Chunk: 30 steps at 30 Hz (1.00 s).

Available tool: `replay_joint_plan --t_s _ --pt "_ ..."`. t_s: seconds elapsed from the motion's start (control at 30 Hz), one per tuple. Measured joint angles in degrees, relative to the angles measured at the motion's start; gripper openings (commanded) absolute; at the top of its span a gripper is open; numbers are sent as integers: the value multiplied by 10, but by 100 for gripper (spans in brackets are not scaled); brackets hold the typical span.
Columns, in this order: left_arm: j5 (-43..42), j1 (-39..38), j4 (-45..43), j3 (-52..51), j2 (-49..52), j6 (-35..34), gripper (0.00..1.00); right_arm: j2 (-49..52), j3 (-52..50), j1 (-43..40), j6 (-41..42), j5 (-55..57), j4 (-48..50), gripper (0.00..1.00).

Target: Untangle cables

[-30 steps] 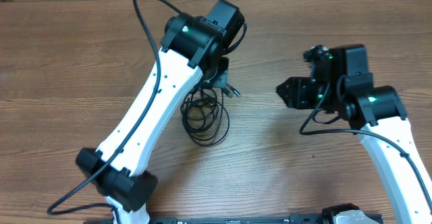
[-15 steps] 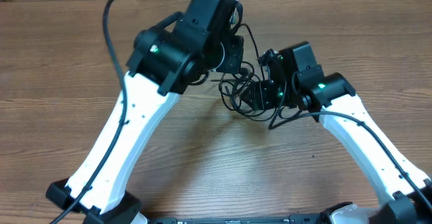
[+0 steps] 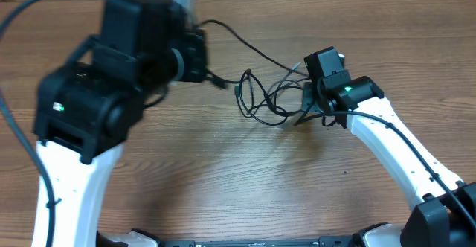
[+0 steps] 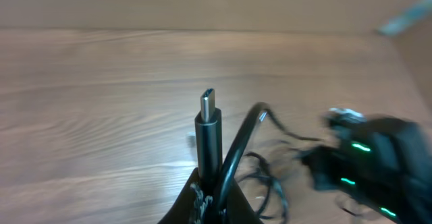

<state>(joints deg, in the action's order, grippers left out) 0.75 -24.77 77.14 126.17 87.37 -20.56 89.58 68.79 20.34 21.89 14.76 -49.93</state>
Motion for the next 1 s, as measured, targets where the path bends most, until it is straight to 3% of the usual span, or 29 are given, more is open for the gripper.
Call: replay_joint_plan --t_s 0.1,0.37,0.47,0.8,1.0 --pt "17 71 15 0 -10 0 4 0 0 -19 39 44 -10 18" --pt "60 169 10 0 -19 1 4 0 0 -62 104 66 -49 9" --pt "115 174 3 0 -14 -16 4 0 0 -61 109 66 -51 4" --pt "207 173 -6 -1 2 -104 4 0 6 -50 107 53 -53 4" --pt "327 169 -3 -5 6 -171 4 0 9 -51 109 117 -85 16"
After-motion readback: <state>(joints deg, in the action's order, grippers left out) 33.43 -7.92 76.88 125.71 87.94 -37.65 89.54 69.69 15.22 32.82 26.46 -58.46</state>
